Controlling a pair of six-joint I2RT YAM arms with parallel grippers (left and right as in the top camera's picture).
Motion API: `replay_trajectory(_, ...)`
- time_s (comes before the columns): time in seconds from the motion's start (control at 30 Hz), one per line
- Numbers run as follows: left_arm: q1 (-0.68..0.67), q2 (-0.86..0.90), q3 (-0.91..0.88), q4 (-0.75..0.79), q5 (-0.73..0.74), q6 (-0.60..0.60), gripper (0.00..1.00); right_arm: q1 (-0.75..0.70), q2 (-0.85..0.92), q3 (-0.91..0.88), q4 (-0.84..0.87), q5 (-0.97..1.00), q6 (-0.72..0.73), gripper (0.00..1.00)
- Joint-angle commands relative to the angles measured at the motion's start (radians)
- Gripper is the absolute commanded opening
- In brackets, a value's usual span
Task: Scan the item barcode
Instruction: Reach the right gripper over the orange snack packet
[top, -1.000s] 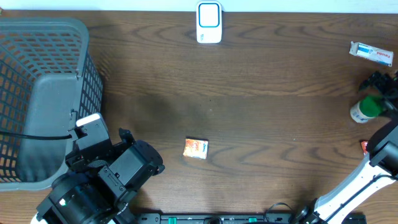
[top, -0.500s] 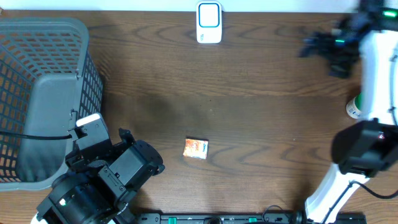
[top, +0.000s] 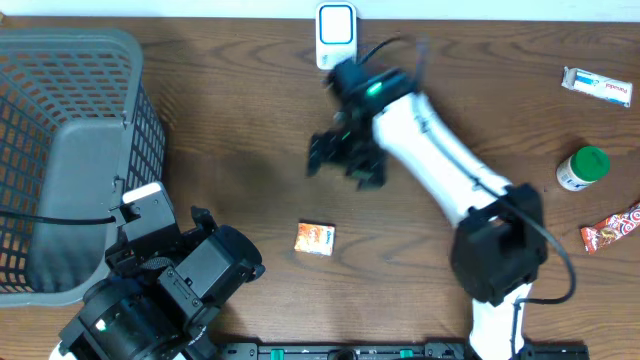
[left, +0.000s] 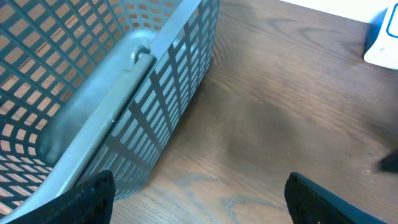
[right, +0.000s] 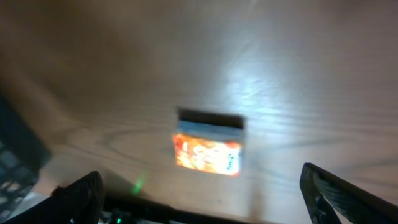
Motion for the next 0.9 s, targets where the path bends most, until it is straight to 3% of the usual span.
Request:
replay_trajectory(0.0,0.0,0.0,0.0,-0.005,-0.009,-0.012,0.85,0.101,-0.004,-0.053,0.034,0.081,0.184,0.96)
replay_trajectory(0.23,0.0,0.0,0.0,-0.005,-0.009,-0.012,0.85,0.238,-0.002,-0.11,0.034,0.182,0.217,0.99)
replay_trajectory(0.6,0.0,0.0,0.0,-0.005,-0.009,-0.012,0.85,0.242,-0.002,-0.304,0.158,0.211,0.124,0.99)
replay_trajectory(0.87,0.0,0.0,0.0,-0.005,-0.009,-0.012,0.85,0.246,-0.002,-0.328,0.254,0.186,0.129,0.99)
